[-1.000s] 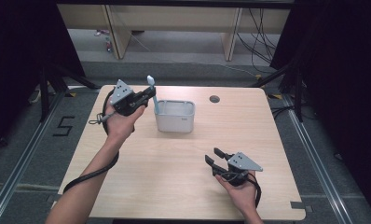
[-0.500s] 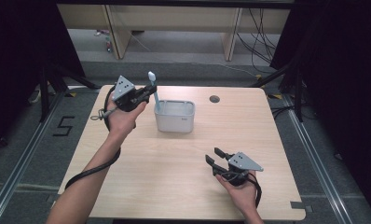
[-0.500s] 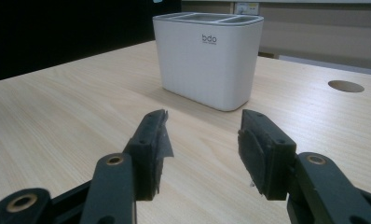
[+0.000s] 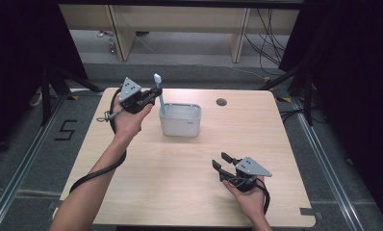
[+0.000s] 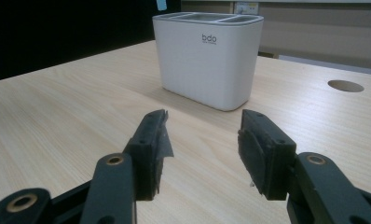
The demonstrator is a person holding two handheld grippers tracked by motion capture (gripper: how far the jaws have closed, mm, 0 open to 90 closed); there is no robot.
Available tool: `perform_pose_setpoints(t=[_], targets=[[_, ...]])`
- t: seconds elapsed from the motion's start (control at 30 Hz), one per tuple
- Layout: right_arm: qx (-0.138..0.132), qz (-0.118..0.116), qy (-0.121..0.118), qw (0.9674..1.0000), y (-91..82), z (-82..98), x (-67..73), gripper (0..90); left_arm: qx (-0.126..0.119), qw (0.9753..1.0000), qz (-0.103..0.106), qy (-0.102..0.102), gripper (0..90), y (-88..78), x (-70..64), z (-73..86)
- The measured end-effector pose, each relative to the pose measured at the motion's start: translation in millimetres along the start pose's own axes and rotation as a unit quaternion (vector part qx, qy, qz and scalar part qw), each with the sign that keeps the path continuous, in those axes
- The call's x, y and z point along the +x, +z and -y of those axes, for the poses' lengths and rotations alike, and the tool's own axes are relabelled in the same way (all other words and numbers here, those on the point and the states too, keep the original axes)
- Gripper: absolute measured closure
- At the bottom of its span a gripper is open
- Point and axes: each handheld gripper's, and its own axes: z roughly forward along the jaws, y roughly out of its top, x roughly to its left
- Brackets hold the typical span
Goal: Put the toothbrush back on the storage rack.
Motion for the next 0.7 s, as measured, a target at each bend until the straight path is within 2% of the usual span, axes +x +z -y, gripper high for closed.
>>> perform_pose_setpoints(t=[0.07, 0.13, 0.27, 0.4, 0.6, 0.7], targets=[[-0.001, -0.001, 0.003, 1.0000, 0.8, 0.6, 0.2, 51.6, 0.003, 1.0000, 0.000, 0.000, 85.4, 0.6, 0.6, 1.4], [0.004, -0.008, 0.018, 0.9998, 1.3, 1.1, 2.1, 51.4, 0.006, 1.0000, -0.001, 0.001, 85.4, 1.0, 1.7, 3.2], [0.007, -0.011, 0.019, 0.9997, 1.3, 0.9, 2.3, 51.3, 0.012, 0.9999, -0.002, 0.000, 85.4, 2.5, 2.6, 6.6], [0.008, -0.006, 0.009, 0.9999, 1.1, 0.6, 1.5, 51.1, 0.014, 0.9999, -0.003, -0.004, 85.4, 4.1, 3.5, 10.1], [0.008, -0.011, 0.010, 0.9999, 1.7, 0.5, 1.8, 51.0, 0.017, 0.9998, -0.004, -0.005, 85.4, 3.5, 6.0, 13.3], [0.016, -0.007, 0.015, 0.9997, 0.5, 0.1, 3.0, 51.0, 0.018, 0.9998, -0.003, -0.005, 85.4, 3.8, 6.1, 14.5]])
